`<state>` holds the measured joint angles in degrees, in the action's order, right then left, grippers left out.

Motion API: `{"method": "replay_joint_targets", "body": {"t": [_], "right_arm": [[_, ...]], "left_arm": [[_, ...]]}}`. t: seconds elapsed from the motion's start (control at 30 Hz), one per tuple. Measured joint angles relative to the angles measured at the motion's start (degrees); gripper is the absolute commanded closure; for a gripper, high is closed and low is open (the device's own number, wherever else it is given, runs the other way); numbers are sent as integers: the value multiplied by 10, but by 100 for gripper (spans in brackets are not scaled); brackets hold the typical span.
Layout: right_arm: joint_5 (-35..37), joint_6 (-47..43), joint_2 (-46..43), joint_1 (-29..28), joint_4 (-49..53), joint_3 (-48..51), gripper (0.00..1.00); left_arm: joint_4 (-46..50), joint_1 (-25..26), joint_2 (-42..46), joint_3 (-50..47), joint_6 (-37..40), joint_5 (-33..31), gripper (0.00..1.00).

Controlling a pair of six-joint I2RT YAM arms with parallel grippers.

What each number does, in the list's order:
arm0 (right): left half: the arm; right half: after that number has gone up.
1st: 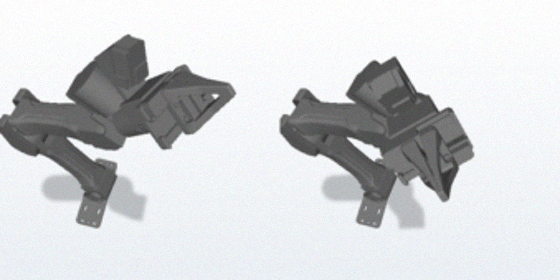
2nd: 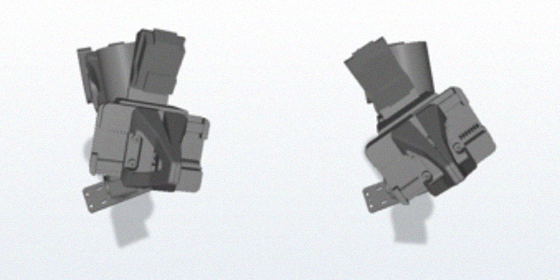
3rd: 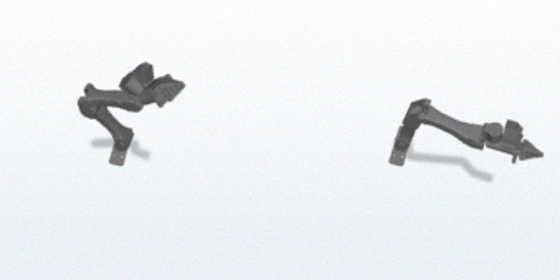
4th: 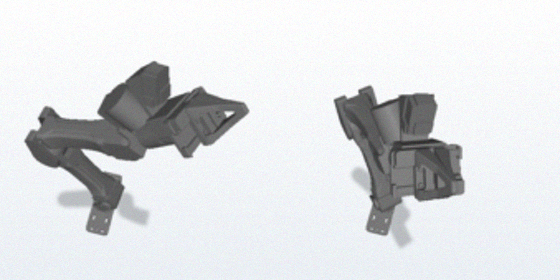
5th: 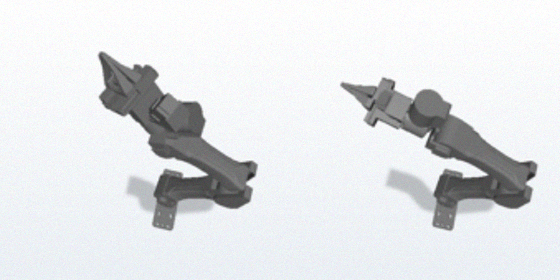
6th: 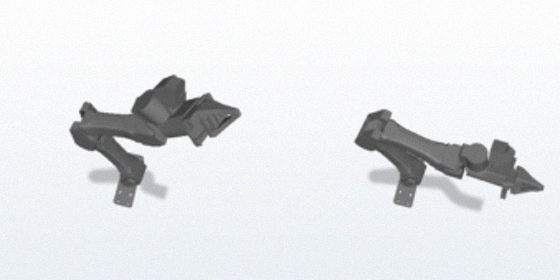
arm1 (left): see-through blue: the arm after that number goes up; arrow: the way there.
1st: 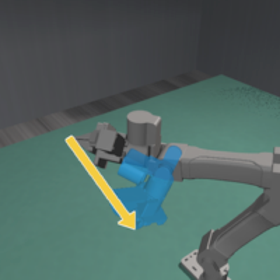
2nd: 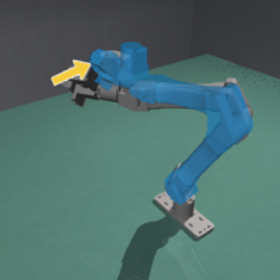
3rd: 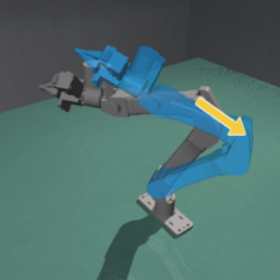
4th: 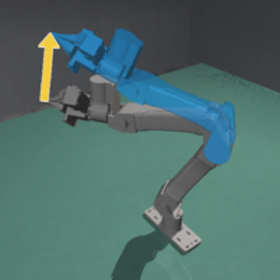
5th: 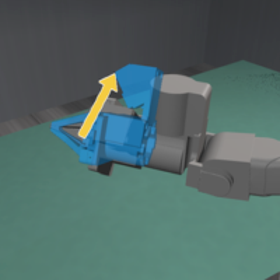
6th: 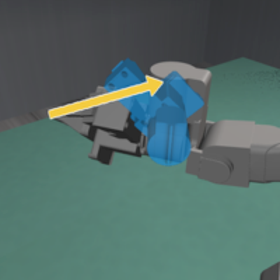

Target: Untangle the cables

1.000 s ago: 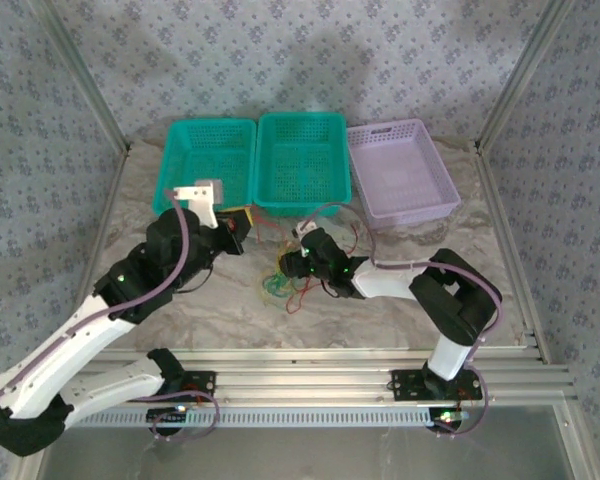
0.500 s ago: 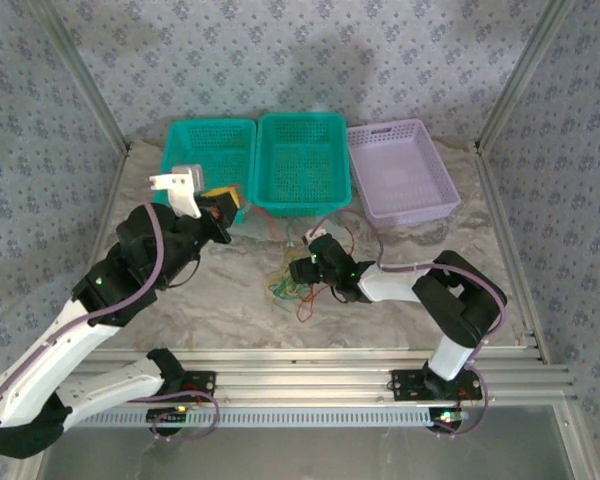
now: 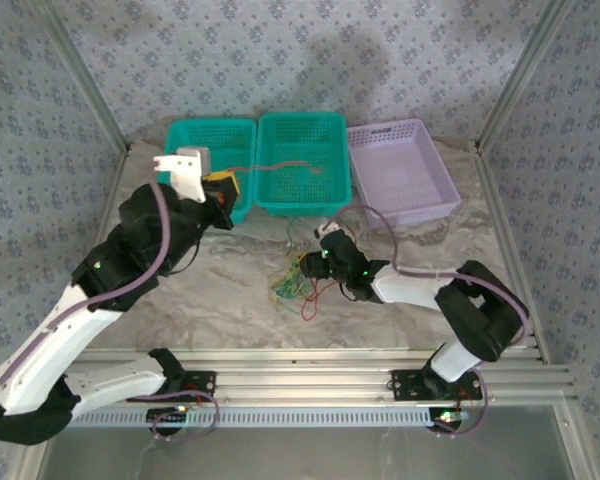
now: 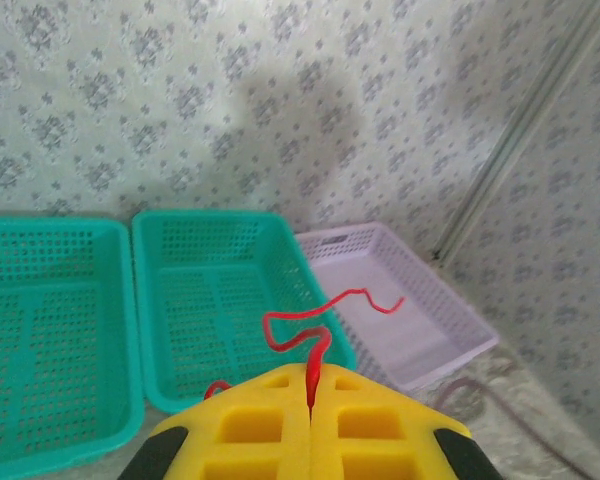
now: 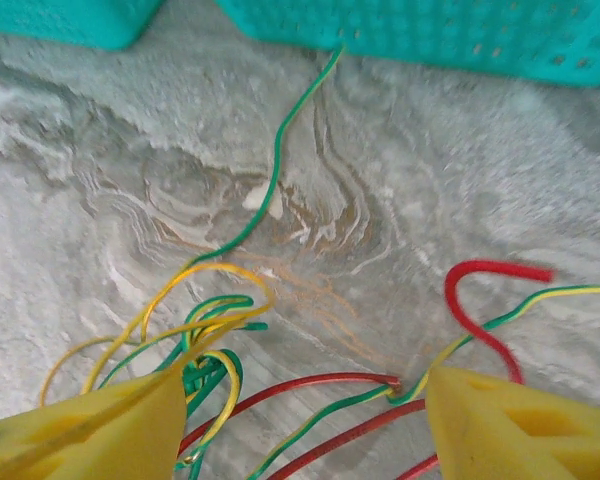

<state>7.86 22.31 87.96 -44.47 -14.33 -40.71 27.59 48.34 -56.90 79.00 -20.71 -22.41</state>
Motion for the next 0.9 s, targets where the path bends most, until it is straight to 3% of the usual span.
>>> {"method": "replay_joint_targets", "body": {"t": [0.13,0.4,0.9], "right_arm": [[5,-3,-72,4,30,4,19],[21,-3,-177,9,89,4,14],[18,4,-224,16,162,3,14]], "left_arm": [[-9,-12,-40,0,28,-12,100],[-56,-85,-162,20,46,21,100],[-88,-140,-449,182,42,119,100]]}}
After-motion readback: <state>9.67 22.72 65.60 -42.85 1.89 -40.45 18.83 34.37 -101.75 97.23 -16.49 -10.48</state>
